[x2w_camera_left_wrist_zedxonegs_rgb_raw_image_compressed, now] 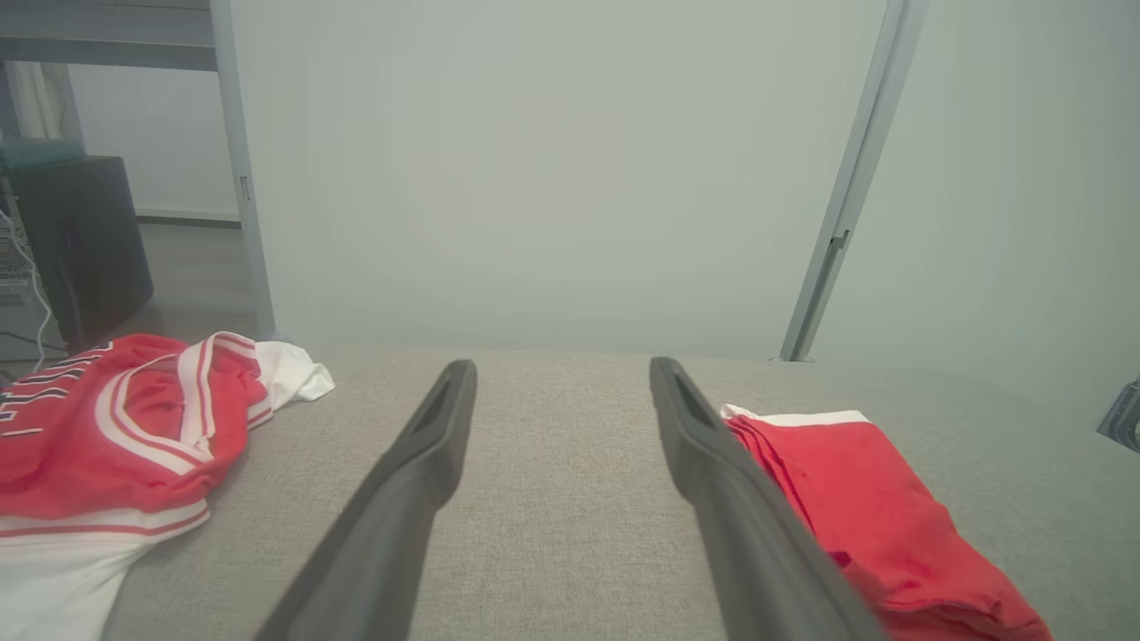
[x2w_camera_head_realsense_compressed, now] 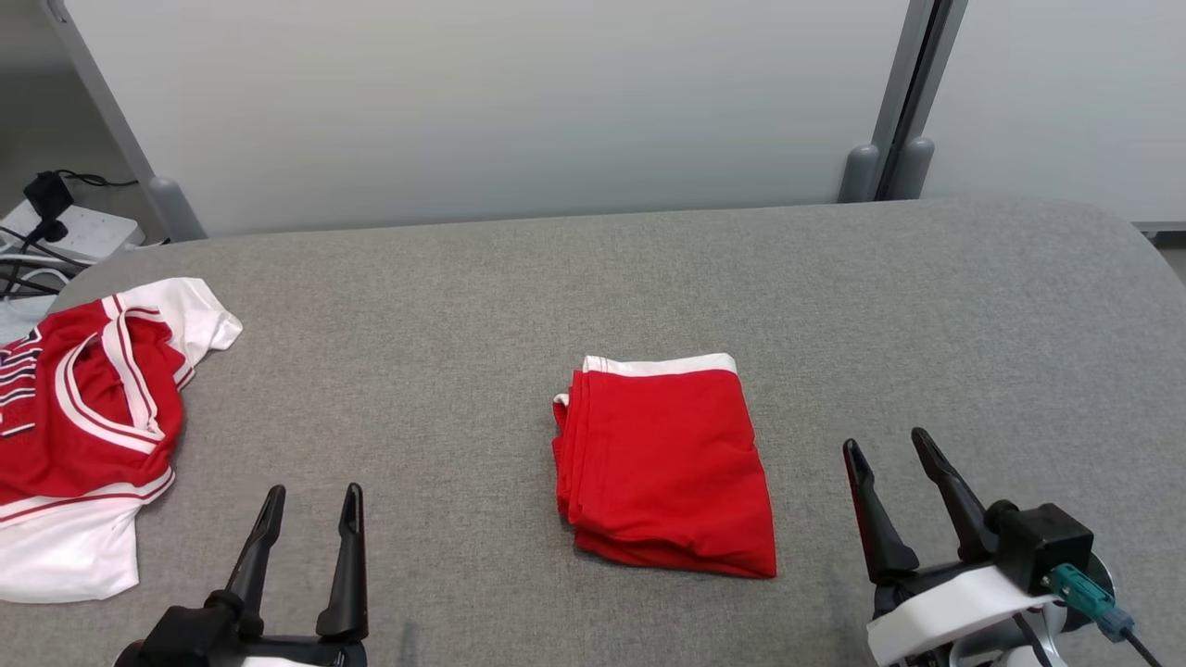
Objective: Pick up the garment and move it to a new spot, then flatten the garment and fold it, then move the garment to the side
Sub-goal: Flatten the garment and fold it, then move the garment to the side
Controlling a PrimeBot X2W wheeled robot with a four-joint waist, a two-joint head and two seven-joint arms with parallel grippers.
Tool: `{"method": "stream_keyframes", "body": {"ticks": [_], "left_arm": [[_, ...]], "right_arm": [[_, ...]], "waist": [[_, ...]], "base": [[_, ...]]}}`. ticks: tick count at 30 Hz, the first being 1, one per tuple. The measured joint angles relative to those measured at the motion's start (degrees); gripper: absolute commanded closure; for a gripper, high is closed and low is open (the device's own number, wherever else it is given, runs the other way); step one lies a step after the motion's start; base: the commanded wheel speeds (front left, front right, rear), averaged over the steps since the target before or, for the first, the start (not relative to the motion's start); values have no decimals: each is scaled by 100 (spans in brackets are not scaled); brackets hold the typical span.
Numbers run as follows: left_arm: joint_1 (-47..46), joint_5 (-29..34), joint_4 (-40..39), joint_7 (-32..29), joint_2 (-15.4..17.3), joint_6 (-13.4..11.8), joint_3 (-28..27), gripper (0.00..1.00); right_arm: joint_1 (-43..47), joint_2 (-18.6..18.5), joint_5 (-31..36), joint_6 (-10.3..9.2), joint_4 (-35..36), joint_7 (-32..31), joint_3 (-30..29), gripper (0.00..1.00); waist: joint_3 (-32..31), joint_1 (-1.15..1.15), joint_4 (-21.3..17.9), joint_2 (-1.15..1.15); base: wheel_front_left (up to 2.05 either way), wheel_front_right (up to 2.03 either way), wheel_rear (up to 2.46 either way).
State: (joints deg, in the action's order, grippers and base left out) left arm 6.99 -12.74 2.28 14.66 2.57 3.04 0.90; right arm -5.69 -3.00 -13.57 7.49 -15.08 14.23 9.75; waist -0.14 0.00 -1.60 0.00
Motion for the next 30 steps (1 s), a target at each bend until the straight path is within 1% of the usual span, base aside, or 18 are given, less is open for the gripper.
{"method": "stream_keyframes", "body": {"ticks": [4, 10, 15, 21, 30], "left_arm": [[105, 68, 2, 0, 0, 44, -73, 0], [291, 105, 14, 0, 2, 44, -142, 0], [346, 104, -7, 0, 3, 43, -169, 0], [464, 105, -27, 0, 3, 43, -168, 0], [463, 118, -22, 0, 4, 43, -166, 0]], "right_arm": [[166, 7, -56, 0, 108, 0, -26, 0], [302, 32, -62, 0, 224, 0, -84, 0], [399, 41, -75, 0, 226, 0, -122, 0], [407, 43, -319, 0, 213, 0, -55, 0], [425, 45, -323, 0, 189, 0, -23, 0]], "waist": [[-64, 0, 7, 0], [-121, 0, -42, 0], [-191, 0, -68, 0], [-237, 0, -66, 0], [-250, 0, -24, 0]], "base": [[0, 0, 0], [0, 0, 0], [0, 0, 0], [0, 0, 0], [0, 0, 0]]}}
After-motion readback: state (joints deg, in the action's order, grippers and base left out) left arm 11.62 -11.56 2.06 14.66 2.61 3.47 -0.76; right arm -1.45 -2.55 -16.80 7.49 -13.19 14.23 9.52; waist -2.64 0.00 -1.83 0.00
